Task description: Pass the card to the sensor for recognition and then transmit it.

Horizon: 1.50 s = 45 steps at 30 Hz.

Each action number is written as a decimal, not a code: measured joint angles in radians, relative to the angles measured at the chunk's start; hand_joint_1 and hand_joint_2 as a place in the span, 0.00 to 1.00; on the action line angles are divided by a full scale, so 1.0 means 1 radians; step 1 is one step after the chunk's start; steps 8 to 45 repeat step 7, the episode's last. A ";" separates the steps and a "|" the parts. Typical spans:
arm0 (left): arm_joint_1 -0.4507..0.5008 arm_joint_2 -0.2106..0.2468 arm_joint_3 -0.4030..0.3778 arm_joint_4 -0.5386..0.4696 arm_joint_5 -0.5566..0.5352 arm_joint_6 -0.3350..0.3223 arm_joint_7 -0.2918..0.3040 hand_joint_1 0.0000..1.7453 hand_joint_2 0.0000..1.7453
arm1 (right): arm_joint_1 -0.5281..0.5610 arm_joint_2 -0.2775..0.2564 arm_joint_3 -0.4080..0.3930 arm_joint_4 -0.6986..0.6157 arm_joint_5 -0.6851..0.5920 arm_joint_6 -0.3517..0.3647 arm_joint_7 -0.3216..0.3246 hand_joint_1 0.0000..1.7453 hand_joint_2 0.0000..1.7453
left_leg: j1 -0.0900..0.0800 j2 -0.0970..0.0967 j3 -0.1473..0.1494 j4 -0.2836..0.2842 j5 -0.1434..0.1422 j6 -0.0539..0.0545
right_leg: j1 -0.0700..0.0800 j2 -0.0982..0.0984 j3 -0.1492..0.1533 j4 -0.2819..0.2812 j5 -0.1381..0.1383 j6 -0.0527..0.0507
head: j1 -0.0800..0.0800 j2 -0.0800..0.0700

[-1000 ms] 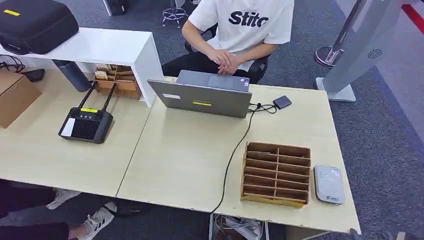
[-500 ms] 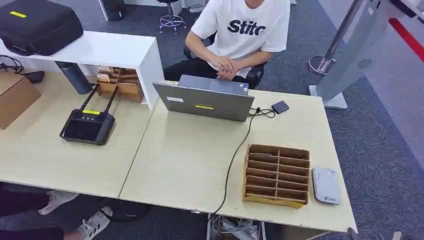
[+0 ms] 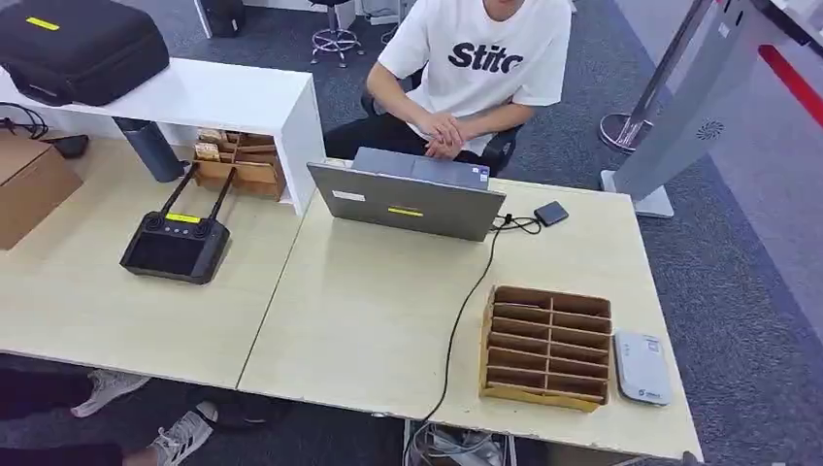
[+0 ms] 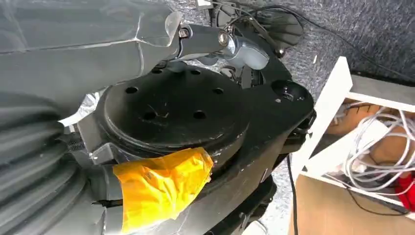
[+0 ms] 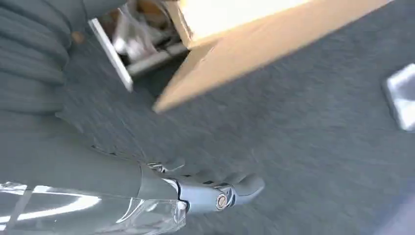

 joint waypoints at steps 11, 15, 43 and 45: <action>0.008 -0.008 0.015 0.000 -0.008 0.009 -0.014 0.00 1.00 | 0.102 0.044 0.193 -0.521 -0.084 -0.231 -0.028 0.00 1.00 | -0.013 -0.001 -0.017 -0.001 0.004 0.001 | -0.014 0.001 -0.022 0.013 -0.001 0.013 | -0.001 0.000; 0.008 -0.008 0.015 0.000 -0.008 0.009 -0.014 0.00 1.00 | 0.102 0.044 0.193 -0.521 -0.084 -0.231 -0.028 0.00 1.00 | -0.013 -0.001 -0.017 -0.001 0.004 0.001 | -0.014 0.001 -0.022 0.013 -0.001 0.013 | -0.001 0.000; 0.008 -0.008 0.015 0.000 -0.008 0.009 -0.014 0.00 1.00 | 0.102 0.044 0.193 -0.521 -0.084 -0.231 -0.028 0.00 1.00 | -0.013 -0.001 -0.017 -0.001 0.004 0.001 | -0.014 0.001 -0.022 0.013 -0.001 0.013 | -0.001 0.000; 0.008 -0.008 0.015 0.000 -0.008 0.009 -0.014 0.00 1.00 | 0.102 0.044 0.193 -0.521 -0.084 -0.231 -0.028 0.00 1.00 | -0.013 -0.001 -0.017 -0.001 0.004 0.001 | -0.014 0.001 -0.022 0.013 -0.001 0.013 | -0.001 0.000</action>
